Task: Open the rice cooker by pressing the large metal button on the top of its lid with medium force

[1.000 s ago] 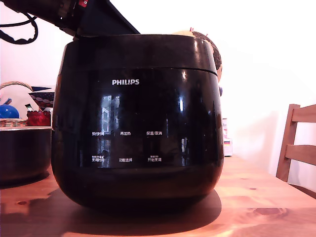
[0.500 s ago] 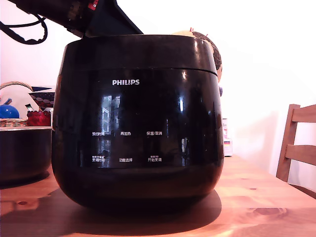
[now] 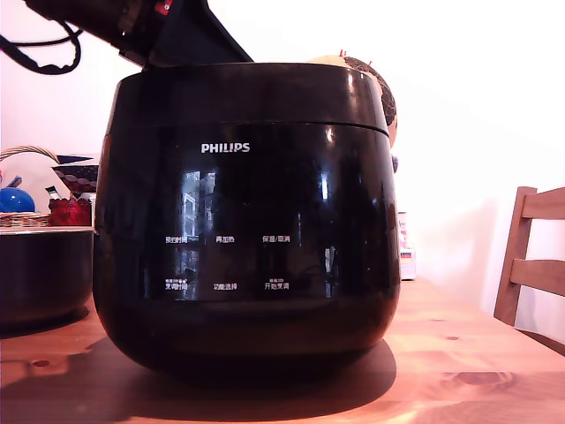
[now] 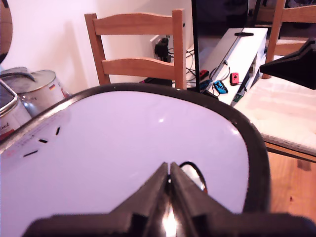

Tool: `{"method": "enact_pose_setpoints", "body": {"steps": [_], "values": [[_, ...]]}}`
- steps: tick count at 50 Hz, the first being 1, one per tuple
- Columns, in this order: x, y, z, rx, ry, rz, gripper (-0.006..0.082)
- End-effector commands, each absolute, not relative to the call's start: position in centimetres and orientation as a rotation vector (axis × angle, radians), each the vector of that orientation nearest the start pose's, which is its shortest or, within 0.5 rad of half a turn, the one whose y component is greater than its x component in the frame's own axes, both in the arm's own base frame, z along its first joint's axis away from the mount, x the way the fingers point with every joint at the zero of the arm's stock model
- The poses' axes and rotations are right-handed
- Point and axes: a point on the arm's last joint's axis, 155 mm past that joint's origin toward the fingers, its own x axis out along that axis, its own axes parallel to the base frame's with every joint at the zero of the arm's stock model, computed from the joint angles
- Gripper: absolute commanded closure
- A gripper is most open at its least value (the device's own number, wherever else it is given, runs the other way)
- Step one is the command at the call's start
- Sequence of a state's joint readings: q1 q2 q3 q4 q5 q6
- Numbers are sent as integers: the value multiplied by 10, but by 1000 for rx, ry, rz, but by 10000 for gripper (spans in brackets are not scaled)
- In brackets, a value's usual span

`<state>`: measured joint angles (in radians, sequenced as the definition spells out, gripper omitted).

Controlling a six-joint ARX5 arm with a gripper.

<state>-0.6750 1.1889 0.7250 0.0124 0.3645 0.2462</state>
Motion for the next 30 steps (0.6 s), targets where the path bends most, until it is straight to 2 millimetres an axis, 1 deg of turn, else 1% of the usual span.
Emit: {"method": "enact_pose_setpoints", "body": {"steps": [1, 9, 17, 21, 24, 30], "values": [[210, -248, 42, 391, 820, -1061, 787], [207, -250, 42, 406, 818, -1064, 788], [212, -256, 49, 395, 772, -1072, 787], [215, -266, 63, 350, 724, -1092, 788], [217, -272, 77, 324, 683, -1105, 787], [227, -281, 112, 270, 585, -1097, 788]]}}
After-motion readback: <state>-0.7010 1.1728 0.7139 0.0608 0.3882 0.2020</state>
